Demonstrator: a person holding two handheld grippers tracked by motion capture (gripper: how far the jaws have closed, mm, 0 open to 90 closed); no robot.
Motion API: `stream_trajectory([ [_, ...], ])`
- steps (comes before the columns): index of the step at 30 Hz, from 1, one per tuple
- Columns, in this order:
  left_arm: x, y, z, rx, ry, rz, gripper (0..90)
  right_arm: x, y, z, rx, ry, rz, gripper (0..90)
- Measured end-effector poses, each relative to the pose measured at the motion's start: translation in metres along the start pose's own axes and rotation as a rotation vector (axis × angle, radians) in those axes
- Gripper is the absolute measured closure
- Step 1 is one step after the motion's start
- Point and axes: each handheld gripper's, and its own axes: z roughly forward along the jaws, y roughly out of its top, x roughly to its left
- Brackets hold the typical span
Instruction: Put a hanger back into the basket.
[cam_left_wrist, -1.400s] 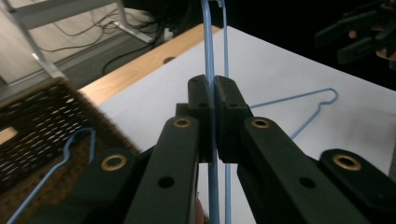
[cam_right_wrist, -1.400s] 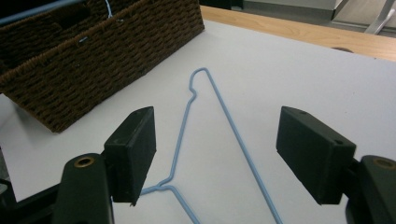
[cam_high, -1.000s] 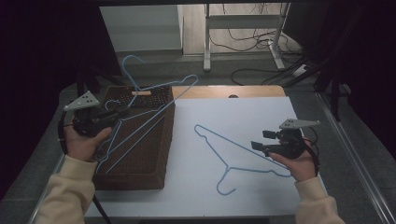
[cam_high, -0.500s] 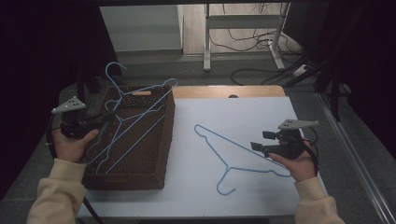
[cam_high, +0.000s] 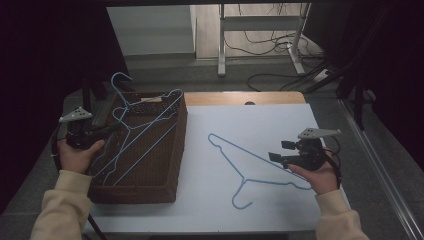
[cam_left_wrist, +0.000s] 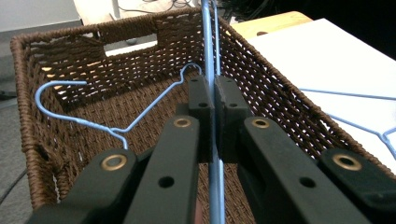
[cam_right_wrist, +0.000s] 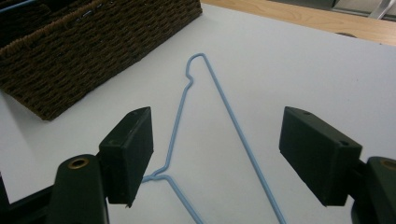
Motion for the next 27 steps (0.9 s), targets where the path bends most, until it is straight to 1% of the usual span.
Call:
stream_trajectory([
  [7,0.005,-0.004,-0.006,0.005,0.011,-0.003,86.3,0.000,0.000,-0.001,-0.002,0.002,0.002,26.3],
  [10,0.007,-0.007,-0.004,0.018,0.016,-0.006,86.3,0.000,0.000,-0.001,-0.001,0.003,0.002,26.3],
  [15,0.008,-0.012,0.006,0.040,0.006,-0.014,86.3,0.000,0.001,0.000,0.002,0.004,0.000,26.3],
  [19,0.006,-0.017,0.016,0.071,0.002,-0.014,86.3,0.000,0.000,0.000,0.005,0.005,0.000,26.3],
  [22,0.004,-0.020,0.023,0.085,-0.001,-0.017,86.3,0.000,0.000,-0.001,0.003,0.003,0.003,26.3],
  [23,0.003,-0.021,0.025,0.098,-0.004,-0.015,86.3,-0.001,0.000,-0.001,0.003,0.003,0.002,26.3],
  [25,0.003,-0.023,0.029,0.114,-0.002,-0.020,86.3,-0.001,0.000,-0.002,0.002,0.003,0.001,26.3],
  [27,0.004,-0.026,0.032,0.133,0.004,-0.039,86.2,-0.001,0.000,-0.001,0.004,0.004,0.001,26.2],
])
